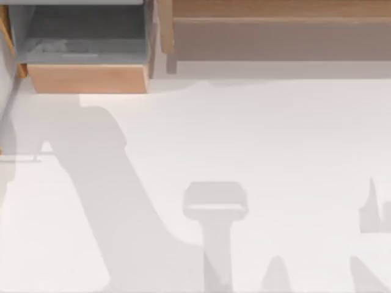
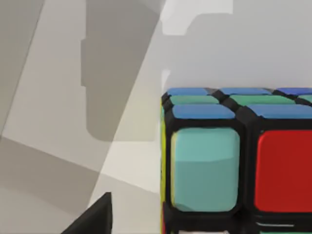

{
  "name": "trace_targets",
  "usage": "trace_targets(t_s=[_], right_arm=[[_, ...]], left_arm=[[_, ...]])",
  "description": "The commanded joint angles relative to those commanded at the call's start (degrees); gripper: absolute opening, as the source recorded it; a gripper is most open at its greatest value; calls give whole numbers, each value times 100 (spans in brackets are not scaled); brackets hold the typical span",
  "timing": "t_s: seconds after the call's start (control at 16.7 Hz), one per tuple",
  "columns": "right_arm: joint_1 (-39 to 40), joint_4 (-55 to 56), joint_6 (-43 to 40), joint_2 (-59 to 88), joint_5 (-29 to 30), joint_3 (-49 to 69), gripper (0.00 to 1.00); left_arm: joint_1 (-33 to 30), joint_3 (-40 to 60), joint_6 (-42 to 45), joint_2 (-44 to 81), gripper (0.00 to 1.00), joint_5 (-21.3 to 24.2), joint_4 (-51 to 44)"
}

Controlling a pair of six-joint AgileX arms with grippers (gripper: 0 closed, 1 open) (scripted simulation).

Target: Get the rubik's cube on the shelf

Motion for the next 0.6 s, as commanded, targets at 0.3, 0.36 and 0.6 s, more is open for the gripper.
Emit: trace_targets(t_s=[0.3,0.36,0.6], right_arm=[[0,0,0,0,0,0,100],[0,0,0,0,0,0,100],[0,0,0,0,0,0,100]], left_arm=[[-13,-22,-11,34,92,-1,46],[-13,-22,-11,34,85,-1,46],[-13,-22,-11,34,55,-1,46]])
